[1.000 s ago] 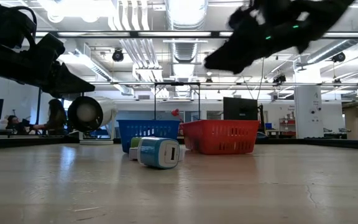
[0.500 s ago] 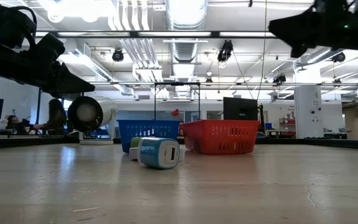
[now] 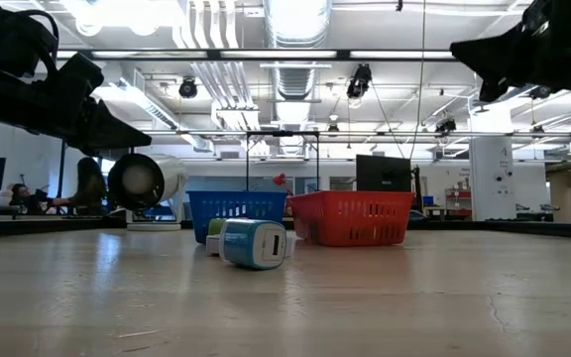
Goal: Pick & Place Office items
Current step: Put the digital timer into the blue bin
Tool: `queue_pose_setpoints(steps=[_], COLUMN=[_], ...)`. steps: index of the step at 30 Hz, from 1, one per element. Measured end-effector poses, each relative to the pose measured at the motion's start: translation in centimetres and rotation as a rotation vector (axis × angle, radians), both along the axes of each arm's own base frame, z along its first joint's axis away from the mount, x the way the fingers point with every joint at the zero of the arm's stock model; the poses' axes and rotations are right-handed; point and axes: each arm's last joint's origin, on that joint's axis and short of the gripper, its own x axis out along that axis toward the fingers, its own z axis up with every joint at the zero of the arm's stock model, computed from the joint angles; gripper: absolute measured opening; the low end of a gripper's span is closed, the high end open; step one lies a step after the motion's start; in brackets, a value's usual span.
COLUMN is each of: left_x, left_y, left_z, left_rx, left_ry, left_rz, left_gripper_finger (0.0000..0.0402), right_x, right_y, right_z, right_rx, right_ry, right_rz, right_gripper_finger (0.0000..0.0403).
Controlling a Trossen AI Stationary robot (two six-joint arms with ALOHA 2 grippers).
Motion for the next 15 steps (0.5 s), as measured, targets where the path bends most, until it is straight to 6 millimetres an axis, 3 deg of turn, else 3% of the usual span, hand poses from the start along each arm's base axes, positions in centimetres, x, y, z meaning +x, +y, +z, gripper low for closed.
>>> queue_pose_setpoints(steps=[15], left_x=[0.0], left_y=[0.0], left_z=[0.1], left_rx=[0.022], left_ry=[0.0], left_rz=[-0.004], left_gripper_finger=[0.0012], right_x=[-0.2], right_y=[-1.2], right_z=[-1.0], right_rx=[0.075], right_ry=[0.064], right_rz=[-0.029], right_gripper_finger=[0.0008])
